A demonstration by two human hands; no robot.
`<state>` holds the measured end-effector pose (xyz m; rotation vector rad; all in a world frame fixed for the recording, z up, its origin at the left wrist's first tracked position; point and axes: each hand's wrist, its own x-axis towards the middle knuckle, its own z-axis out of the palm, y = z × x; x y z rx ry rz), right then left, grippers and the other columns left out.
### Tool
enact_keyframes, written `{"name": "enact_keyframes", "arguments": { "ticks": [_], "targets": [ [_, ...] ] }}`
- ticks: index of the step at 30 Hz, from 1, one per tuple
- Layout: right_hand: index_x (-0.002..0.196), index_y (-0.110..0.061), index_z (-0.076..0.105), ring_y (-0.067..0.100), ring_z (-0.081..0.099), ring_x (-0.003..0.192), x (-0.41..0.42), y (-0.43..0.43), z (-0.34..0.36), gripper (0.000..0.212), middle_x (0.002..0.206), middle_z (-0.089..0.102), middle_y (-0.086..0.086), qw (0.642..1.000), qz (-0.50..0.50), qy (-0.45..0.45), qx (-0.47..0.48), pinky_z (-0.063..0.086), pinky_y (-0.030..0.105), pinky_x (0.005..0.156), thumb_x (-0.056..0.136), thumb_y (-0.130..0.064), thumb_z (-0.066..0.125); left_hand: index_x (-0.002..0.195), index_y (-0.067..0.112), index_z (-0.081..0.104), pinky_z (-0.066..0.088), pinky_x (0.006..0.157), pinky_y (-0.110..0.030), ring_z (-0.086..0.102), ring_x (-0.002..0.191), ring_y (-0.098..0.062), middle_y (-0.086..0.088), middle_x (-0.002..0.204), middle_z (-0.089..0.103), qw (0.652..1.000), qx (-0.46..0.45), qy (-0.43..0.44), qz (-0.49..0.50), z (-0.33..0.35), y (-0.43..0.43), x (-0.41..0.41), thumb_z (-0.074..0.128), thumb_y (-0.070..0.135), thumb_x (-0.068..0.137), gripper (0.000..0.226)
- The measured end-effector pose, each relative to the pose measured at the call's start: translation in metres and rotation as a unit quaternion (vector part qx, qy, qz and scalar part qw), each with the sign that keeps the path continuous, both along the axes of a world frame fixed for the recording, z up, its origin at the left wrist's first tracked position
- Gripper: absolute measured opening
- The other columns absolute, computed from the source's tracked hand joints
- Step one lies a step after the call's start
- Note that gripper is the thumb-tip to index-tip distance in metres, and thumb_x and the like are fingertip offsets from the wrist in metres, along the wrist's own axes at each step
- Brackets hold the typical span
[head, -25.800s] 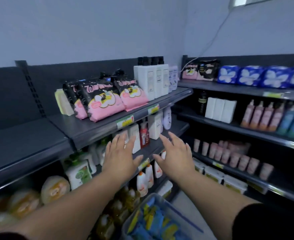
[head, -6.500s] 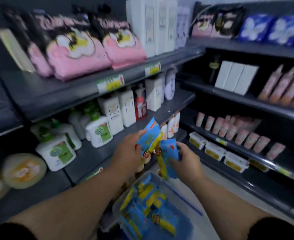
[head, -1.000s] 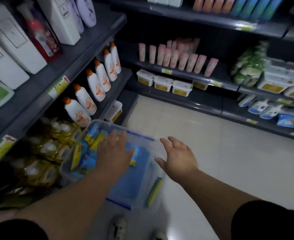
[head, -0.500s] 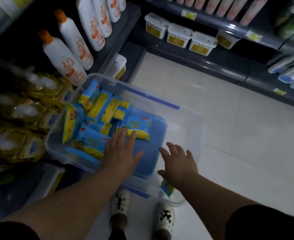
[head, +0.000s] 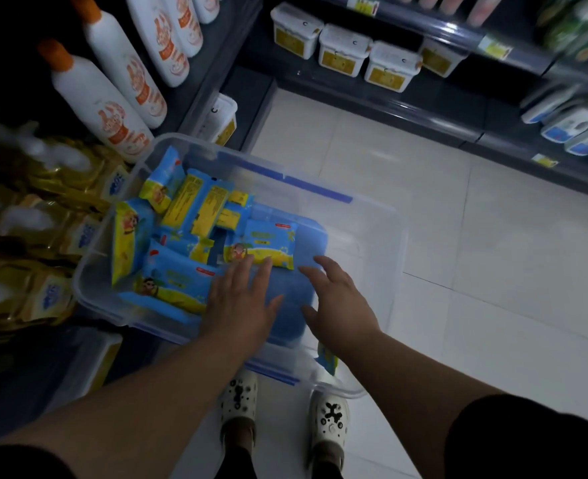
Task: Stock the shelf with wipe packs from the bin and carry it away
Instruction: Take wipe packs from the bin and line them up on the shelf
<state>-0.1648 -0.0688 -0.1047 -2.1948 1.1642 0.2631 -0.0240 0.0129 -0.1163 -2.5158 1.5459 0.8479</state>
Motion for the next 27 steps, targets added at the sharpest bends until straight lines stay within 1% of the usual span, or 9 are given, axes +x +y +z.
{"name": "enact_keyframes", "arguments": {
  "ticks": [3,5,8,11,14,16,20,24,27],
  "targets": [
    [0.148,-0.029,0.026,0.018,0.023,0.143,-0.003,0.002,-0.005,0.072,0.159,0.008,-0.003,0.994,-0.105,-0.028,0.027,0.028,0.03,0.113,0.087,-0.026,0.064,0.152,0.028,-0.001,0.006,0.119,-0.041,0.0,0.147,-0.023,-0.002,0.16,-0.005,1.0,0.012,0.004,0.001,-0.001,-0.001,-0.004,0.027,0.053,0.098,0.066],
    [0.15,-0.027,0.021,0.018,0.025,0.142,-0.006,0.005,-0.01,0.076,0.159,0.005,-0.002,0.987,-0.143,-0.032,0.063,0.027,0.025,0.11,0.088,-0.025,0.065,0.152,0.028,-0.002,0.006,0.118,-0.041,0.0,0.146,-0.023,-0.001,0.16,-0.005,1.0,0.021,0.005,-0.002,-0.003,-0.001,-0.007,0.025,0.052,0.099,0.065],
    [0.15,-0.025,0.019,0.015,0.024,0.143,-0.006,0.011,-0.014,0.075,0.159,0.009,-0.003,0.983,-0.145,-0.062,0.097,0.021,0.019,0.11,0.09,-0.027,0.064,0.152,0.028,-0.002,0.003,0.117,-0.04,-0.001,0.146,-0.022,0.0,0.16,-0.005,1.0,0.028,0.005,-0.004,-0.005,0.0,-0.011,0.024,0.051,0.099,0.063],
    [0.15,-0.021,0.023,0.016,0.028,0.142,-0.005,0.015,-0.02,0.066,0.157,0.019,0.0,0.978,-0.154,-0.097,0.099,0.024,0.028,0.116,0.094,-0.03,0.057,0.152,0.028,0.002,0.004,0.117,-0.041,0.001,0.147,-0.021,0.0,0.16,-0.002,1.0,0.03,0.003,-0.001,-0.009,0.0,-0.012,0.023,0.051,0.099,0.062],
    [0.15,-0.021,0.022,0.015,0.025,0.142,-0.006,0.016,-0.026,0.063,0.157,0.016,0.001,0.983,-0.14,-0.061,0.099,0.021,0.022,0.111,0.096,-0.025,0.054,0.152,0.027,0.003,0.005,0.117,-0.041,0.003,0.146,-0.023,-0.001,0.16,-0.002,0.999,0.045,0.003,0.007,-0.012,-0.001,-0.012,0.025,0.053,0.099,0.063],
    [0.15,-0.022,0.02,0.015,0.028,0.14,-0.006,0.016,-0.03,0.067,0.158,0.013,0.0,0.985,-0.129,-0.04,0.105,0.025,0.022,0.109,0.094,-0.024,0.057,0.152,0.027,0.0,0.007,0.118,-0.042,0.002,0.146,-0.026,-0.003,0.16,-0.006,0.997,0.073,0.013,0.008,-0.016,-0.004,-0.013,0.03,0.052,0.098,0.066],
    [0.15,-0.023,0.02,0.022,0.037,0.135,0.003,0.018,-0.043,0.071,0.157,0.011,0.003,0.984,-0.126,-0.025,0.125,0.038,0.032,0.107,0.091,-0.021,0.06,0.151,0.029,-0.004,0.012,0.117,-0.043,0.001,0.146,-0.03,-0.004,0.159,-0.011,0.989,0.128,0.074,0.023,-0.029,-0.013,-0.014,0.038,0.047,0.098,0.071],
    [0.149,-0.019,0.024,0.02,0.032,0.138,0.009,0.021,-0.056,0.07,0.156,0.014,0.006,0.979,-0.159,-0.045,0.121,0.027,0.022,0.107,0.088,-0.01,0.058,0.151,0.028,-0.01,0.019,0.114,-0.046,0.017,0.143,-0.03,-0.002,0.16,0.003,0.983,0.155,0.095,-0.012,-0.046,-0.016,-0.018,0.037,0.044,0.099,0.072],
    [0.147,-0.019,0.029,0.018,0.04,0.132,0.012,0.023,-0.063,0.072,0.149,0.03,0.005,0.949,-0.272,-0.092,0.13,0.03,0.018,0.102,0.084,-0.002,0.059,0.15,0.031,0.005,0.027,0.111,-0.047,0.034,0.136,-0.028,-0.002,0.154,0.023,0.981,0.114,0.151,0.038,-0.053,-0.019,-0.018,0.043,0.039,0.097,0.066]
  ]
}}
